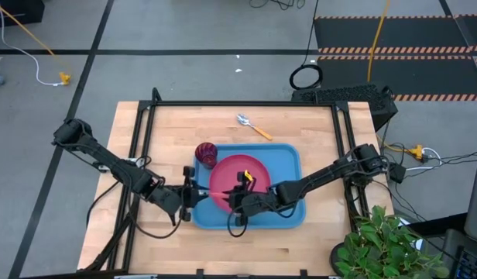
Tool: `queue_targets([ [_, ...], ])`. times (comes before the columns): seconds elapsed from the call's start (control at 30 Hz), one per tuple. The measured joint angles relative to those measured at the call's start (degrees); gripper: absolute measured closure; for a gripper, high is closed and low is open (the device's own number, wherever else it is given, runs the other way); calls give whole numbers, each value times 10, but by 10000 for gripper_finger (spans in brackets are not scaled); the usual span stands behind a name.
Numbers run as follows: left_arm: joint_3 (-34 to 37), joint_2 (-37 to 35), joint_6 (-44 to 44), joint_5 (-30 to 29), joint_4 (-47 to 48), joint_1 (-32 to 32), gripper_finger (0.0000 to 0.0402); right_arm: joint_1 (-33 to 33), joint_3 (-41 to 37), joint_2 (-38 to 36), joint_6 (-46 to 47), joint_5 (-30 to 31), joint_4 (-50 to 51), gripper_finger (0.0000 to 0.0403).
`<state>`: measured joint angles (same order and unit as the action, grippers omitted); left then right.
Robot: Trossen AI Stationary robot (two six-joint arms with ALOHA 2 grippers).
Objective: Pick and place plate/cup/fork/spoon on tray
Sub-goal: Put the pink fork on the blue tray to the right of the pink plate
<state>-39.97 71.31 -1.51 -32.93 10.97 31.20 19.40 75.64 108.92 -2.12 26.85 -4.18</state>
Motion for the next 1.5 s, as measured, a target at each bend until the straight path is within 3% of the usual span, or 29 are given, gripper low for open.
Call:
queue_targets([
  [0.23,-25,-13,-89,-15,-6,-1,217,2,0,-6,88,19,100,337],
  [0.53,-79,-44,-148,-43,-2,-36,209,32,0,-44,258,33,265,342],
  [1.03,-79,-50,-99,-47,113,-86,208,90,0,-171,502,78,541,343],
  [1.33,-79,-50,-36,-48,169,-111,208,149,-1,-219,825,107,811,343],
  [1.5,-79,-50,-12,-47,179,-115,208,172,-42,-219,931,104,823,343],
])
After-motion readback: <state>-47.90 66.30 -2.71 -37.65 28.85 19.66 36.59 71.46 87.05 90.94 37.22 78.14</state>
